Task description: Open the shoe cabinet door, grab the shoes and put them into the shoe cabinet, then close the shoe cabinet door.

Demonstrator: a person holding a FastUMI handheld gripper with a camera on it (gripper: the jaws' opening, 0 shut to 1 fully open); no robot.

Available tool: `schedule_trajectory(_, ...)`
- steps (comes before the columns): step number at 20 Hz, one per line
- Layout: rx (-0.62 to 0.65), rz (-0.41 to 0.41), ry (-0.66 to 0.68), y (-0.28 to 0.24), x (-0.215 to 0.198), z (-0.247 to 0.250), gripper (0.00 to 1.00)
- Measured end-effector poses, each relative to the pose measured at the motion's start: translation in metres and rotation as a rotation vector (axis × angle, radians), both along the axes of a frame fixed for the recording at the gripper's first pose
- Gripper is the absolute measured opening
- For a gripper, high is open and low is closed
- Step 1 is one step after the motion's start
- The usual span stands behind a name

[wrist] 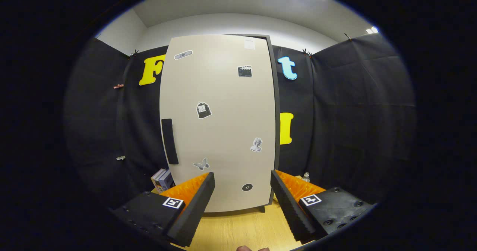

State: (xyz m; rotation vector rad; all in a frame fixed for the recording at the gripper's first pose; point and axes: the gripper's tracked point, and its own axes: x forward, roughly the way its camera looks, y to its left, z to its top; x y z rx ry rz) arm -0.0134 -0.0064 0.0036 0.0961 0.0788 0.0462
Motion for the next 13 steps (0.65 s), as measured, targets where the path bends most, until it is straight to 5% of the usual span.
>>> schedule_trajectory(13,0.006,-0.008,-0.004,-0.0084,0.0002,-0.0011,0.98)
